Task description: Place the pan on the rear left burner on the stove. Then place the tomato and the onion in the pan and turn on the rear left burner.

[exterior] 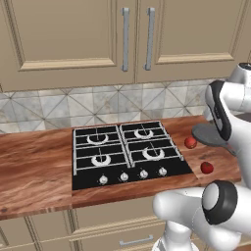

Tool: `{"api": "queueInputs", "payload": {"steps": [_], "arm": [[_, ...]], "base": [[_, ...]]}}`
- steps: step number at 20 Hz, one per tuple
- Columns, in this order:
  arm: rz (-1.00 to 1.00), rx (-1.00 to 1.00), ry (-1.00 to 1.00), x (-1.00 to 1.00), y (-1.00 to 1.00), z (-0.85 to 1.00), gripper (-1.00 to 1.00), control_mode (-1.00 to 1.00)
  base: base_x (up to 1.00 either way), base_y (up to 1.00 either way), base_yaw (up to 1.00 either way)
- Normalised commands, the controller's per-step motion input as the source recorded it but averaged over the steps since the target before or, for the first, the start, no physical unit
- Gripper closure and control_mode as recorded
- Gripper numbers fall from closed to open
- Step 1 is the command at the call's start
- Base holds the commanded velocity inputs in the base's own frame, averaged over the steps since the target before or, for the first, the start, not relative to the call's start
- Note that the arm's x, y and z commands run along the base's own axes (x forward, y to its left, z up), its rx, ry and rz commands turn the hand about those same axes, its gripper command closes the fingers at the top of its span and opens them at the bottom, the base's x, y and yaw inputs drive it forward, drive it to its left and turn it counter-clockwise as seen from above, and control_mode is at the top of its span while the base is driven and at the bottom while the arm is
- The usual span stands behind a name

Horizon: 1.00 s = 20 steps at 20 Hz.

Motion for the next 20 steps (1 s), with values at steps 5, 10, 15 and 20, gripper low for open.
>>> {"api": "queueInputs", "payload": {"steps": [5,10,15,20], "arm": [[-0.03,0.0,0.0,-0.07,-0.29,0.0,-1.0,-1.0],[-0.04,0.0,0.0,-0.14,-0.27,-0.01,-1.0,-1.0],[-0.09,-0.02,0.0,-0.21,-0.08,-0.12,-1.0,-1.0],[-0.12,-0.02,0.01,-0.15,0.0,-0.18,-1.0,-1.0]], "base": [[0.0,0.0,0.0],[0.0,0.0,0.0],[0.0,0.0,0.0],[0.0,0.0,0.0]]}}
